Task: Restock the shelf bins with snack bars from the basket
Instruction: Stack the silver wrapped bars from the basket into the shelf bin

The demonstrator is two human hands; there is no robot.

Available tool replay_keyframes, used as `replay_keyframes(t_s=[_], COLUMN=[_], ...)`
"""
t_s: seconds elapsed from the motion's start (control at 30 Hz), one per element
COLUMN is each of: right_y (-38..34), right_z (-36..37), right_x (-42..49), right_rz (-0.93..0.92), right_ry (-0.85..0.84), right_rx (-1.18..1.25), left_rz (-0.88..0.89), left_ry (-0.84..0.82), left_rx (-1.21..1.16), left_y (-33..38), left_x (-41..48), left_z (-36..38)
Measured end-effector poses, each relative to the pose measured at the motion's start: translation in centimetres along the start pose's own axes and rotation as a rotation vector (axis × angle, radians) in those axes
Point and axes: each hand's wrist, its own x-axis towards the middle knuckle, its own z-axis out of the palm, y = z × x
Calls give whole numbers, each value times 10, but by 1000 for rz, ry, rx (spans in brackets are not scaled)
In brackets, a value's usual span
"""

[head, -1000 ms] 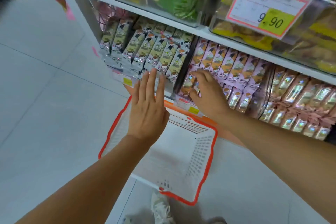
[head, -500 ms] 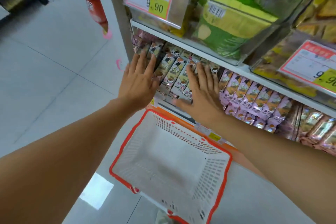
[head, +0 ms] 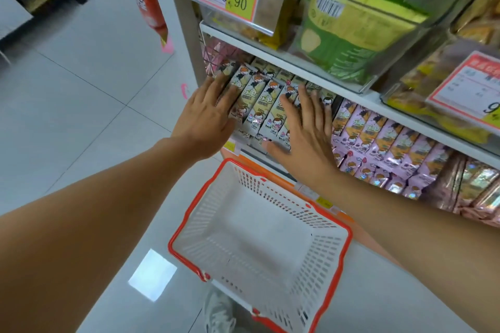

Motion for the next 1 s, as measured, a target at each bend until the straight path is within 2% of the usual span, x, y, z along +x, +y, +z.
replay_keyframes(t_s=[0.1, 0.4, 0.67, 0.83, 1.0], right_y=[1, -5, 1, 4, -1], right_z=[2, 9, -1, -3, 3], right_x=[-3, 15, 1, 3, 1], right_rz=[15, 83, 131, 202, 225], right_ry=[37, 79, 119, -6, 51], right_rx=[12, 41, 32, 72, -3], left_rz=[-5, 131, 571, 594, 600], left_ry=[33, 91, 80, 118, 156], left_rx=[-6, -17, 126, 151, 180], left_y=[-5, -19, -29, -29, -31], left_x=[7, 30, 53, 61, 62], left_z=[4, 18, 18, 26, 31])
